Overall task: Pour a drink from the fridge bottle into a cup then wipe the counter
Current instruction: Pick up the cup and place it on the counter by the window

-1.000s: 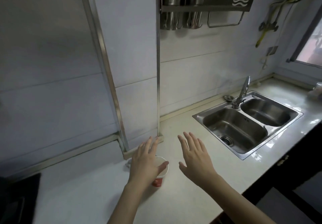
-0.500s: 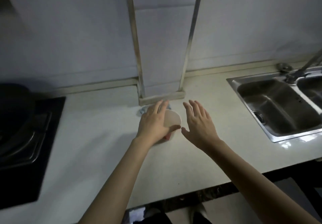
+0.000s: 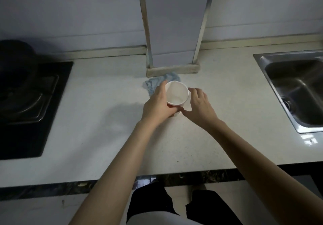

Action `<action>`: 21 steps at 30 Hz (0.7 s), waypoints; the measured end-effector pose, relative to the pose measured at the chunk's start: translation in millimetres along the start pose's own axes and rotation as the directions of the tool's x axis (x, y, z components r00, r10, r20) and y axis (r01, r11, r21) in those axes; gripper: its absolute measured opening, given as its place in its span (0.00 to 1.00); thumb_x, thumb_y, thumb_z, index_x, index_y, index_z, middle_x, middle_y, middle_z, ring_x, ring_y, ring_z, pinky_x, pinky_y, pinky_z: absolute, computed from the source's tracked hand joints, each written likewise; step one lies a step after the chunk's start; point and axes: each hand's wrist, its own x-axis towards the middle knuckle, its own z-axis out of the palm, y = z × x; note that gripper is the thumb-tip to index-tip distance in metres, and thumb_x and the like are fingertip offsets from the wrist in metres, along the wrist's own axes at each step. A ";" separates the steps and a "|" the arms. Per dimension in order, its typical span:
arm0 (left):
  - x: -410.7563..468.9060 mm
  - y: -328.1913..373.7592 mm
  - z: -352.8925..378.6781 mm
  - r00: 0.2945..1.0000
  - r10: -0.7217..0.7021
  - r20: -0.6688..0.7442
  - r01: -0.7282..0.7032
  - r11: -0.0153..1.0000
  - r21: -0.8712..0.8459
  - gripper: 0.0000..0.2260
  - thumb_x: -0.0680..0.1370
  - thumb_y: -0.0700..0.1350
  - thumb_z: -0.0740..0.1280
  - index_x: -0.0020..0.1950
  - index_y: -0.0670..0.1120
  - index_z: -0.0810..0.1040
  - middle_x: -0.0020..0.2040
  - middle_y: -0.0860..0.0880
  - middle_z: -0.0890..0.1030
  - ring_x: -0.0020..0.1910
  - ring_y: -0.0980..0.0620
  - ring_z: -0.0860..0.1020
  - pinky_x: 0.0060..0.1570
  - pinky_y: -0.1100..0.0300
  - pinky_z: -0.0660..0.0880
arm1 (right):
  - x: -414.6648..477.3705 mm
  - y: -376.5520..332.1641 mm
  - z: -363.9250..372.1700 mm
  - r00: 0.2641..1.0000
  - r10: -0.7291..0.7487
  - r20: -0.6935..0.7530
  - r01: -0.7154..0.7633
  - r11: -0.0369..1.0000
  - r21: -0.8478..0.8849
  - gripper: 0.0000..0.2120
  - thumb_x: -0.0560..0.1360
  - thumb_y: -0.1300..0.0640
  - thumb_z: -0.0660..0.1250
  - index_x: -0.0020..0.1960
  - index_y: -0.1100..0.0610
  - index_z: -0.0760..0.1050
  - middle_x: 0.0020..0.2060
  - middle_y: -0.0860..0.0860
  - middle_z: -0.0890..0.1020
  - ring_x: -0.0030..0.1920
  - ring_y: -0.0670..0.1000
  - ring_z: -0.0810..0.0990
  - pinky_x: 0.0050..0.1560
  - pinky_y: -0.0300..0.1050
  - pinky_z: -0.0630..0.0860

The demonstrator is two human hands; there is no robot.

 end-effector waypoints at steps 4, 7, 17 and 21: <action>-1.9 -6.5 12.1 0.997 -0.081 -0.002 0.078 0.970 -0.230 0.48 0.63 0.60 0.80 0.75 0.57 0.56 0.70 0.52 0.71 0.65 0.47 0.74 0.57 0.47 0.77 | -0.3 4.9 9.6 1.000 0.019 0.000 -0.019 0.996 0.092 0.33 0.71 0.52 0.73 0.70 0.63 0.64 0.64 0.58 0.72 0.63 0.56 0.70 0.63 0.47 0.67; -4.1 -10.6 18.9 0.993 -0.112 0.021 0.109 0.875 -0.472 0.43 0.62 0.55 0.82 0.72 0.56 0.63 0.66 0.55 0.73 0.64 0.51 0.73 0.60 0.48 0.77 | -1.3 11.3 14.4 0.997 0.074 0.032 -0.078 0.984 0.160 0.32 0.71 0.54 0.73 0.70 0.62 0.64 0.65 0.58 0.71 0.64 0.57 0.70 0.63 0.46 0.67; -3.8 0.0 16.8 0.982 -0.183 -0.048 0.104 0.736 -0.669 0.35 0.63 0.51 0.81 0.67 0.50 0.72 0.62 0.52 0.77 0.63 0.52 0.75 0.59 0.56 0.76 | -9.3 21.9 6.6 0.955 0.249 0.161 -0.292 0.883 0.369 0.27 0.73 0.57 0.72 0.69 0.57 0.67 0.66 0.54 0.72 0.64 0.53 0.72 0.60 0.43 0.70; -6.7 16.3 -1.7 0.987 -0.148 -0.058 0.070 0.729 -0.681 0.29 0.69 0.41 0.79 0.65 0.51 0.72 0.58 0.57 0.77 0.57 0.62 0.76 0.52 0.62 0.77 | -9.8 18.2 -12.0 0.801 0.367 0.474 -0.594 0.383 0.708 0.20 0.77 0.60 0.66 0.67 0.60 0.69 0.61 0.58 0.76 0.58 0.56 0.77 0.57 0.48 0.76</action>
